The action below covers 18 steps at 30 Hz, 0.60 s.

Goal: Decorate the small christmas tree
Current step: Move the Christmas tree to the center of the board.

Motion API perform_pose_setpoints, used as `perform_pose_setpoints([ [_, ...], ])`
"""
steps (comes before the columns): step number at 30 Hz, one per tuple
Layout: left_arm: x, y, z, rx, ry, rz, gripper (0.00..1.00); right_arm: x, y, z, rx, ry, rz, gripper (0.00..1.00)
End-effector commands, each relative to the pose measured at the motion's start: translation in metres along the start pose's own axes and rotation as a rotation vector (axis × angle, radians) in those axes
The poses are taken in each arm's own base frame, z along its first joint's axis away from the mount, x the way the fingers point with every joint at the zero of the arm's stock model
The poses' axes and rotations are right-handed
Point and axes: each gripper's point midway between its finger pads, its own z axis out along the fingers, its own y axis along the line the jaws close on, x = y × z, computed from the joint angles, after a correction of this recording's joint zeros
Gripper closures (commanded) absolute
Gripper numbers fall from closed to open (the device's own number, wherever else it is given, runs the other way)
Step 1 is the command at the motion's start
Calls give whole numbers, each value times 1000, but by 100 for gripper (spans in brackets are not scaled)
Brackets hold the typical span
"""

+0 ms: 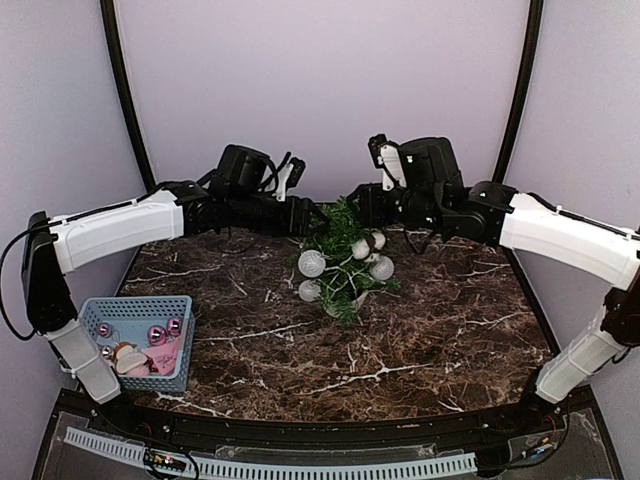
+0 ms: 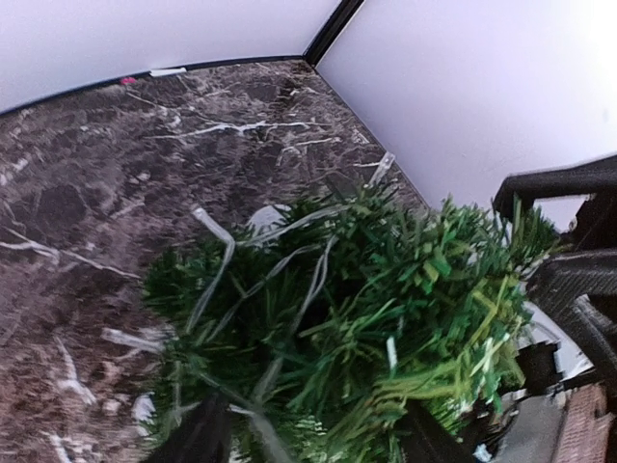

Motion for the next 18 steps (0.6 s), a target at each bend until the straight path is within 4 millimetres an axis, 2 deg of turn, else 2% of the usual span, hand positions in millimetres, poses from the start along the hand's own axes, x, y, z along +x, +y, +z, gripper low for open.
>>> perform_pose_setpoints([
  [1,-19,5,-50,-126,-69,34,35,-21,4,-15,-36,-62,29,46],
  [2,-14,9,-55,-153,-52,34,33,-22,4,-17,-37,-67,32,41],
  [6,-1,27,-97,-271,-82,-4,20,-29,-2,-26,-17,-92,41,28],
  [7,9,38,-113,-325,-94,-24,17,-31,-3,-29,-10,-97,44,25],
  [8,14,44,-121,-351,-109,-74,16,-32,-5,-31,-3,-103,45,23],
  [10,41,70,-141,-446,-119,-180,13,-35,-8,-35,12,-113,51,19],
  [11,65,85,-150,-487,-95,-230,13,-36,-9,-37,16,-119,53,18],
  [12,75,91,-160,-498,-115,-306,13,-39,-10,-40,19,-129,57,17],
  [13,107,113,-161,-557,-59,-356,13,-40,-11,-42,20,-137,59,16],
  [14,131,125,-165,-589,-46,-421,13,-41,-12,-44,21,-142,62,14],
  [16,162,145,-173,-658,-25,-489,13,-43,-12,-47,19,-149,63,13],
  [18,180,161,-182,-731,-23,-523,13,-43,-12,-48,16,-148,62,12],
])
